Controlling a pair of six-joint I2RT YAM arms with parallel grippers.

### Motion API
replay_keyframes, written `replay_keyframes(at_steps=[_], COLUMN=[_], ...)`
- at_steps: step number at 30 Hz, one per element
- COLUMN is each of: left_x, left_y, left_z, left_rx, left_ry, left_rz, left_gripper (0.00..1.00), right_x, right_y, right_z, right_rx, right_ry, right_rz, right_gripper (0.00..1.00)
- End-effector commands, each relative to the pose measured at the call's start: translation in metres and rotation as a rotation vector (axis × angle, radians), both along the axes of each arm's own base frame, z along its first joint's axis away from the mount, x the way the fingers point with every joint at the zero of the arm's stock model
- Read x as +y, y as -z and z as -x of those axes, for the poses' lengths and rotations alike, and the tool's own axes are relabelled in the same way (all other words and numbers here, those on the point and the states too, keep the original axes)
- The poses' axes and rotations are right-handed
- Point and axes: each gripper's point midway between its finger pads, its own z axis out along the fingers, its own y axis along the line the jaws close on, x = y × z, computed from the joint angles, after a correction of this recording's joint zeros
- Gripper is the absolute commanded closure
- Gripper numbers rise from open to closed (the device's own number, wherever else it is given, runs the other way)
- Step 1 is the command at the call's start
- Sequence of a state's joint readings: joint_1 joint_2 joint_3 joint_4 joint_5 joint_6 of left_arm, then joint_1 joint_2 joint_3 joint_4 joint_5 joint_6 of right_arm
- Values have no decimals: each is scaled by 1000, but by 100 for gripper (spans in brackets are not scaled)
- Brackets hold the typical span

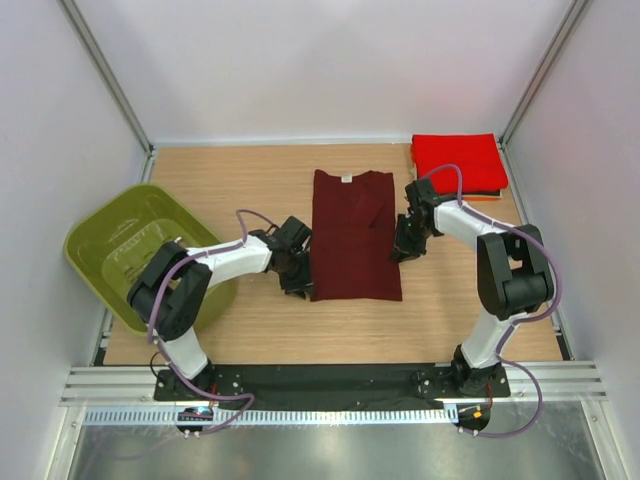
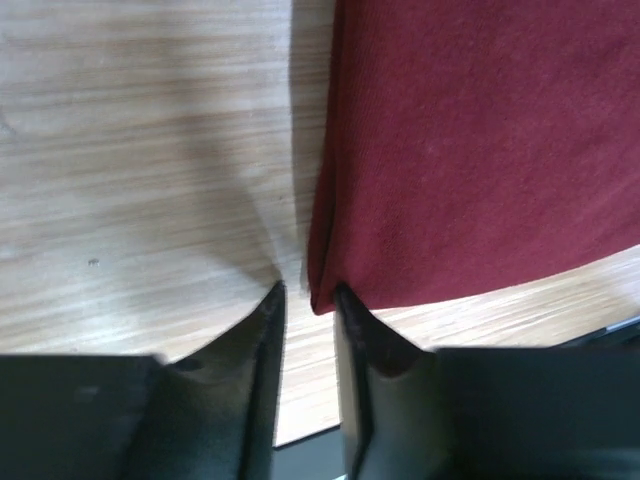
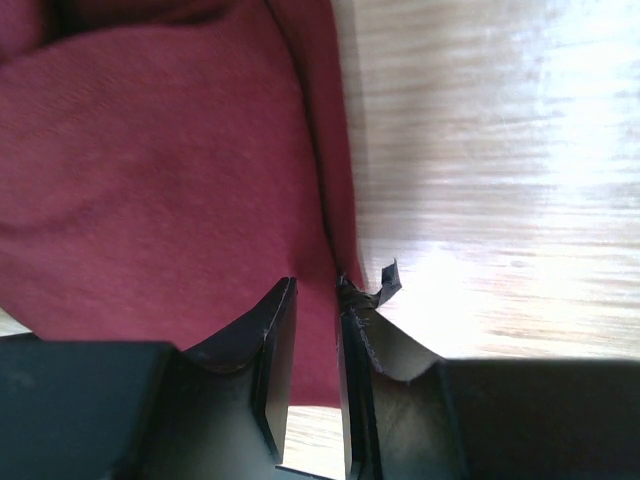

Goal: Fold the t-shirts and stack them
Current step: Fold the tshirt

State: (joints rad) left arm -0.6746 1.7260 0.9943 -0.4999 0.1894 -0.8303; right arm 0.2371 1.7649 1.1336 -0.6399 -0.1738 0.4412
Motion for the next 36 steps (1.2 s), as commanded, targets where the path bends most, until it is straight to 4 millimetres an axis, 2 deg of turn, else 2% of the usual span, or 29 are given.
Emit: replay_keyframes(at_steps=[1, 3, 4, 6, 7, 10, 12, 14, 15, 16, 20, 24, 26, 28, 29, 30, 31, 32, 34, 36], left_x=[-7, -7, -7, -7, -6, -6, -5, -4, -3, -3, -4, -3, -4, -1, 0, -2, 1, 2, 8, 9], left_y=[2, 2, 3, 2, 3, 2, 1, 1, 0, -2, -5, -4, -4, -6, -7, -12, -14, -19, -22, -25], left_z=[-6, -6, -5, -6, -5, -4, -4, -2, -1, -1, -1, 1, 1, 1, 2, 0, 2, 1, 3, 5], left_rx=[-12, -11, -3, -1, 4, 8, 11, 17, 18, 13, 8, 21, 22, 25, 28, 22, 26, 15, 12, 8], left_ry=[17, 16, 15, 7, 8, 3, -7, -16, -24, -28, -31, -34, -35, -43, -44, -42, -39, -31, -26, -16], left_rz=[23, 22, 19, 13, 11, 12, 8, 5, 7, 11, 21, 19, 19, 6, 1, 6, -9, -12, -34, -27], left_gripper=[75, 81, 90, 97, 100, 100, 100, 100, 100, 100, 100, 100, 95, 79, 74, 71, 67, 66, 64, 62], right_x=[-7, -7, -8, -10, -10, -15, -18, -28, -28, -30, -29, -29, -28, -24, -23, -23, -21, -23, -21, -17], right_y=[-8, -4, -1, 1, 1, 4, 2, 8, 3, 9, 11, 2, -2, -10, -13, -14, -23, -23, -28, -28], right_z=[1, 1, 0, -3, -4, -5, -7, 0, -5, 5, 8, 5, 3, 0, 0, 8, 6, 21, 32, 50], right_rx=[-36, -31, -32, -37, -38, -45, -68, -69, -107, -99, -133, -185, -192, -188, -179, -137, -131, -64, -17, 25], right_ry=[-15, -17, -12, -8, -7, 4, 28, 68, 106, 120, 181, 213, 215, 206, 206, 198, 191, 191, 184, 181], right_rz=[21, 26, 32, 39, 45, 69, 73, 93, 80, 82, 52, 29, 22, 8, 4, 8, 0, 16, 11, -22], right_gripper=[71, 71, 71, 73, 79, 98, 99, 99, 99, 99, 99, 99, 99, 99, 87, 79, 72, 63, 59, 51])
